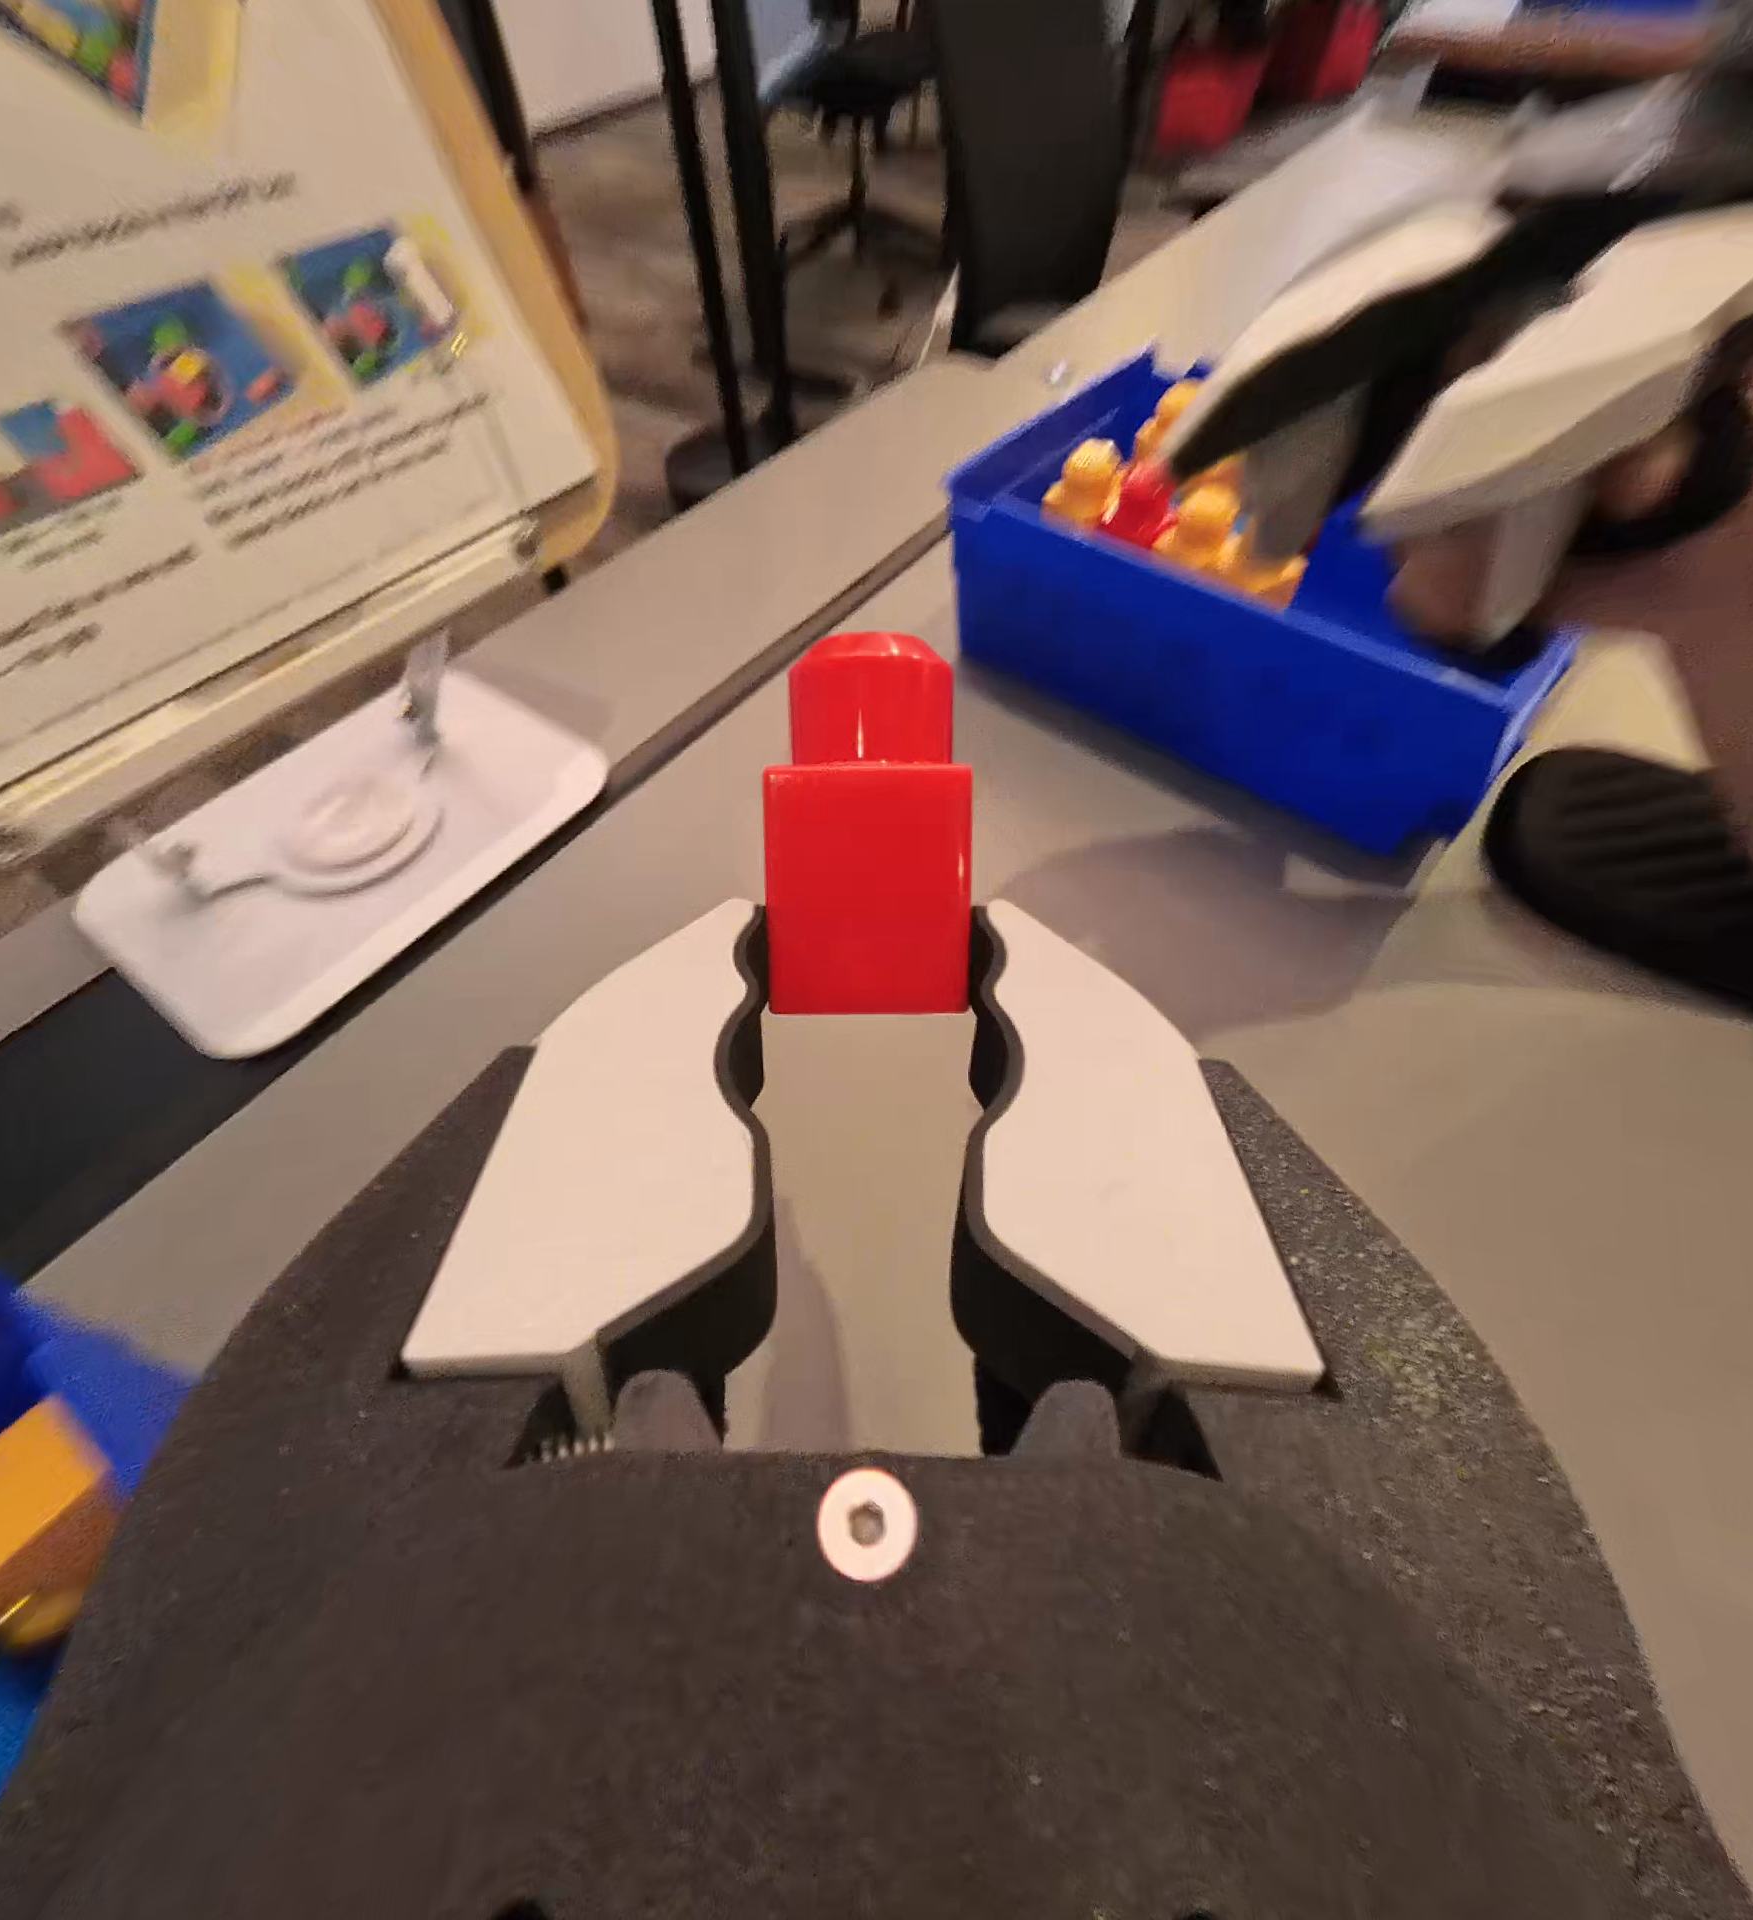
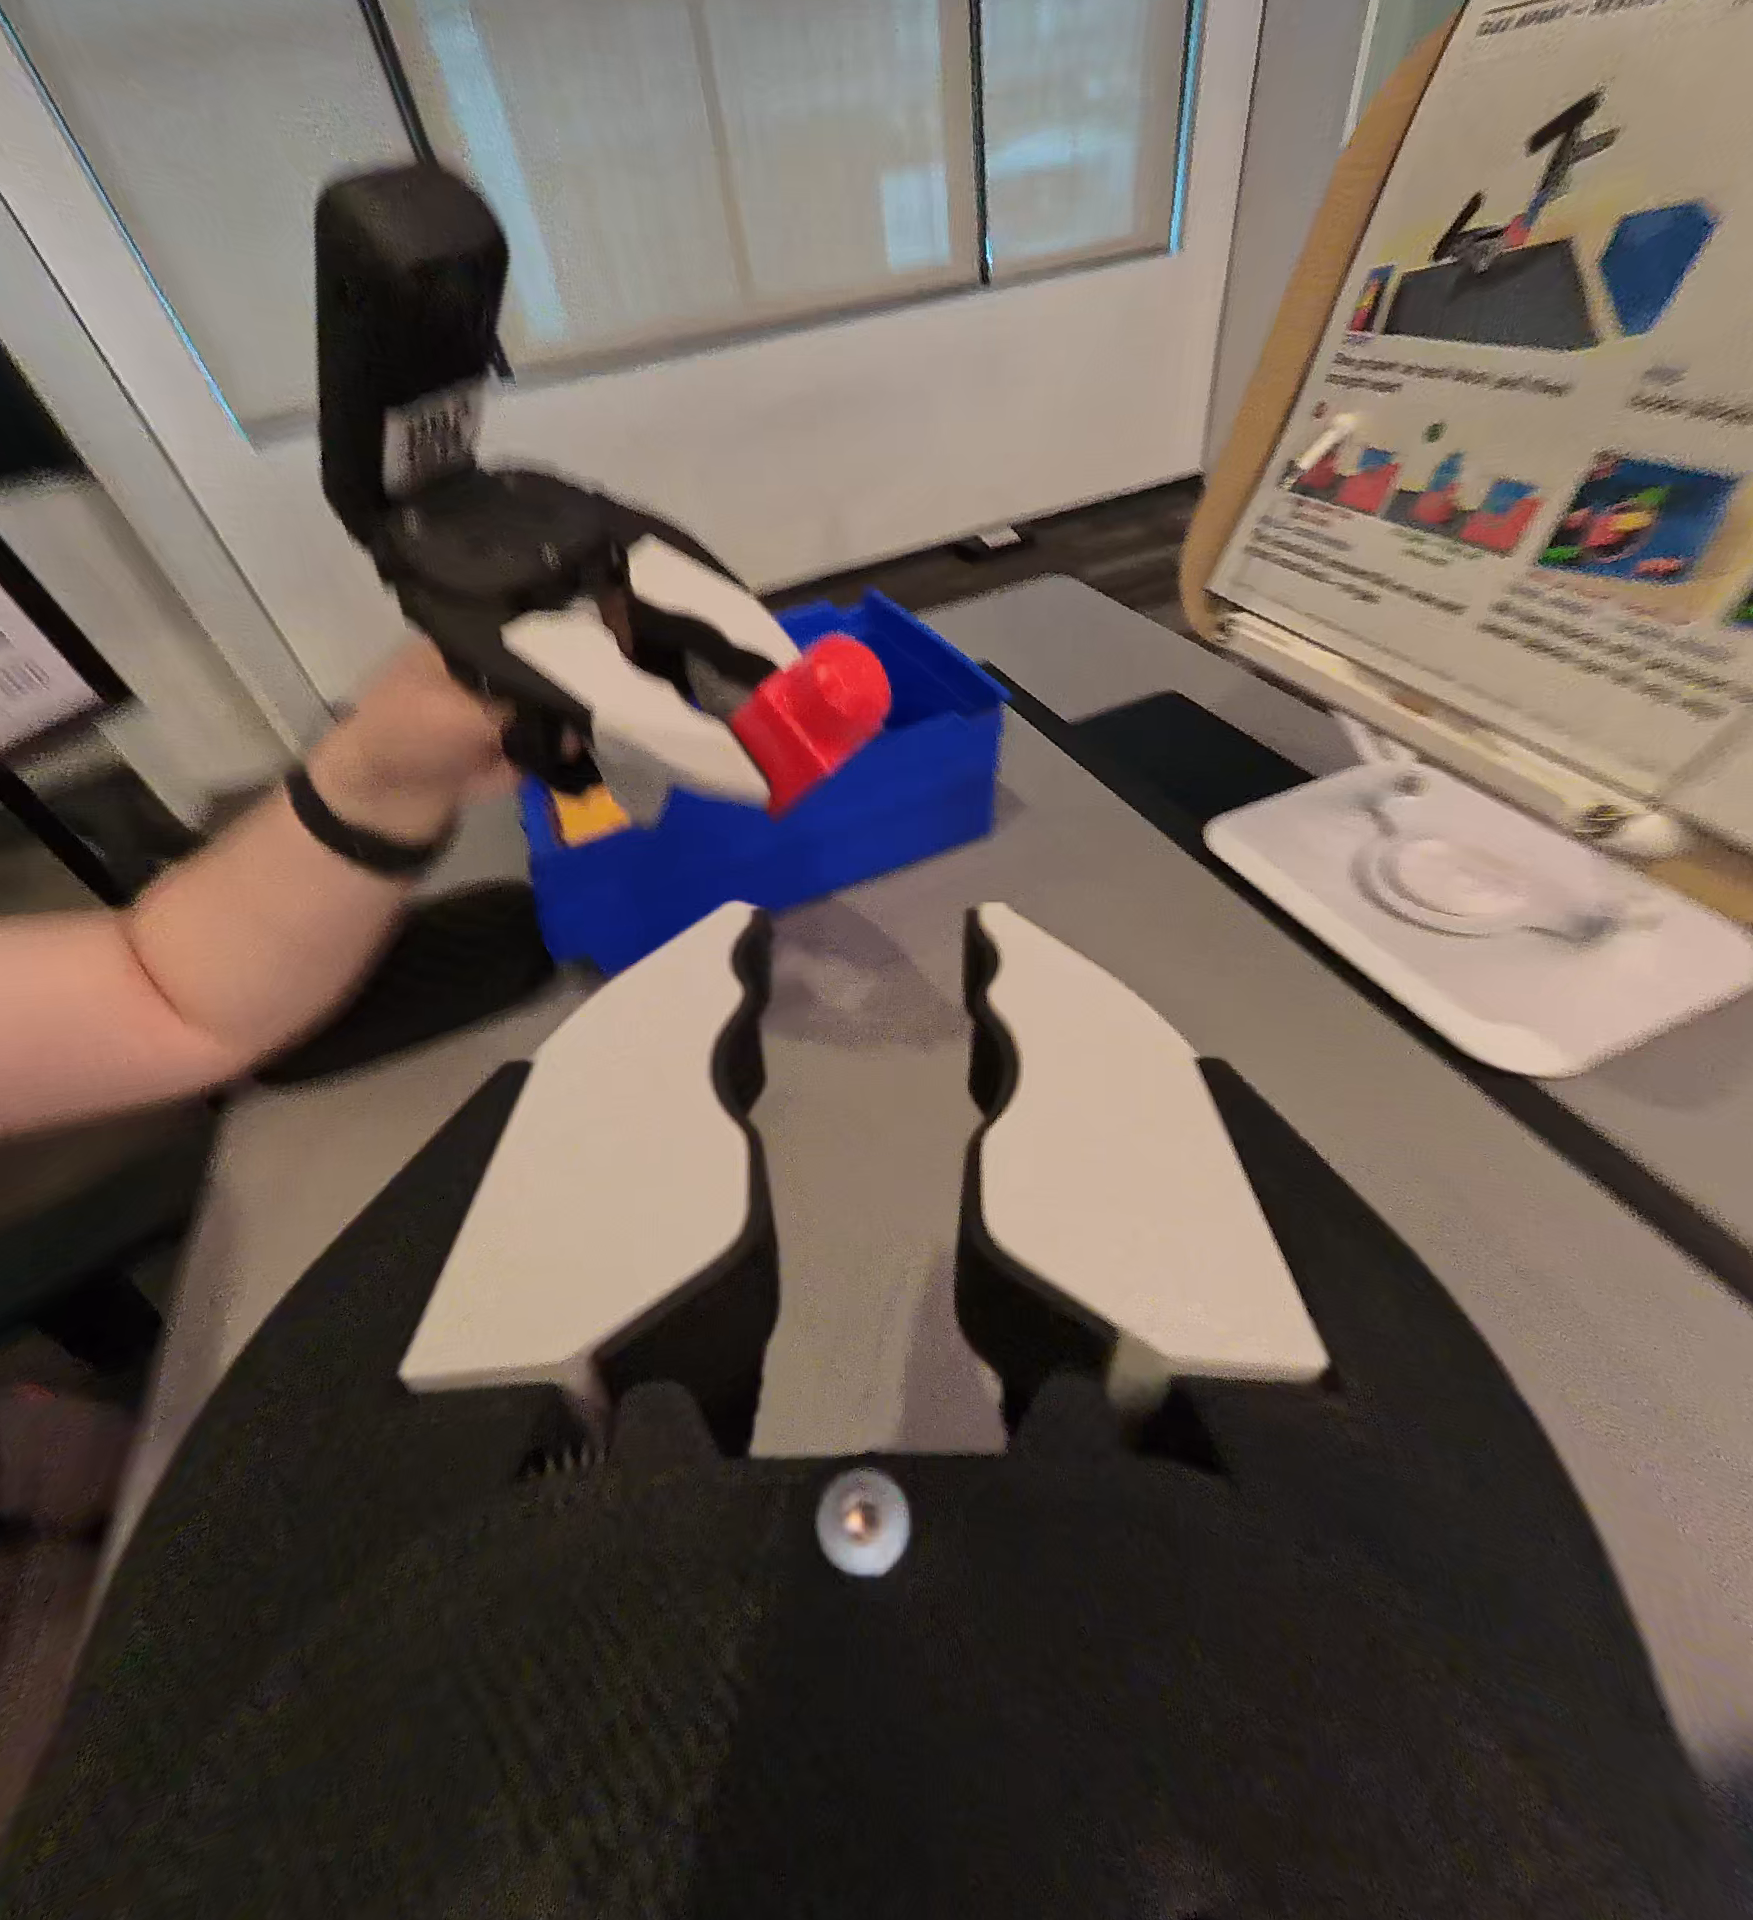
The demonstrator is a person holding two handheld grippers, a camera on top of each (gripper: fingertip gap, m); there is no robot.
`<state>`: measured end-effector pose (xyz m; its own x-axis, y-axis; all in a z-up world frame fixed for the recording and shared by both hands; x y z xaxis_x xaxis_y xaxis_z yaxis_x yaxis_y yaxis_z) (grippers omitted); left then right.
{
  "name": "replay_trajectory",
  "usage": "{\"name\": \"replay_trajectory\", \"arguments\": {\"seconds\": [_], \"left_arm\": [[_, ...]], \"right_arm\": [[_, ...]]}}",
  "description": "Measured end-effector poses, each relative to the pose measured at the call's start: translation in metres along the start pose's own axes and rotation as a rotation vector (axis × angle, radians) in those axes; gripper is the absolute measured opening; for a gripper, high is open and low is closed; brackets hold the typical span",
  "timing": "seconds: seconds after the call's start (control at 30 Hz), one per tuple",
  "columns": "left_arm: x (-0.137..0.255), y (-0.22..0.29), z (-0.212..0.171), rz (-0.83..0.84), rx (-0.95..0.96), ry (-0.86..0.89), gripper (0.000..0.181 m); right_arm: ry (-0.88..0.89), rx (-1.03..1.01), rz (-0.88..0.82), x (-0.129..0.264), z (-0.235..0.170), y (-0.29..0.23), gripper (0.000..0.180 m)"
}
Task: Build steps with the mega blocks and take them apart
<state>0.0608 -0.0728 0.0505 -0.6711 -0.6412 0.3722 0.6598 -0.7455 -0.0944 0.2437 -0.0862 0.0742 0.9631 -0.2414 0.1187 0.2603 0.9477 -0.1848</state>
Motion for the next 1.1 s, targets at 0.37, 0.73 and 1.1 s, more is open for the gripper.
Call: {"name": "replay_trajectory", "arguments": {"seconds": [0.37, 0.73, 1.1], "left_arm": [[-0.026, 0.044, -0.004, 0.112, -0.077, 0.072, 0.037], [-0.010, 0.022, -0.006, 0.138, -0.132, -0.127, 0.063], [0.068, -0.162, -0.103, 0.447, -0.218, -0.565, 0.058]], "right_arm": [[0.307, -0.483, 0.120, -0.065, -0.041, 0.000, 0.061], [-0.162, -0.393, 0.032, -0.045, -0.060, 0.026, 0.036], [-1.134, -0.348, -0.292, -0.003, -0.160, 0.053, 0.036]]}}
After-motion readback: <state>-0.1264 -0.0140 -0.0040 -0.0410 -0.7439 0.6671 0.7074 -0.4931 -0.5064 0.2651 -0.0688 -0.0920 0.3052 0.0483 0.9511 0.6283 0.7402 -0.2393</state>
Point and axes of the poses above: each gripper's, where its closed fingertips meet, x back along the fingers, z out of its top, y = z × x across the jaws, the point moved 5 cm from there along x, back along the fingers, and after that the axes turned 9 degrees about z, right-handed, at the moved point
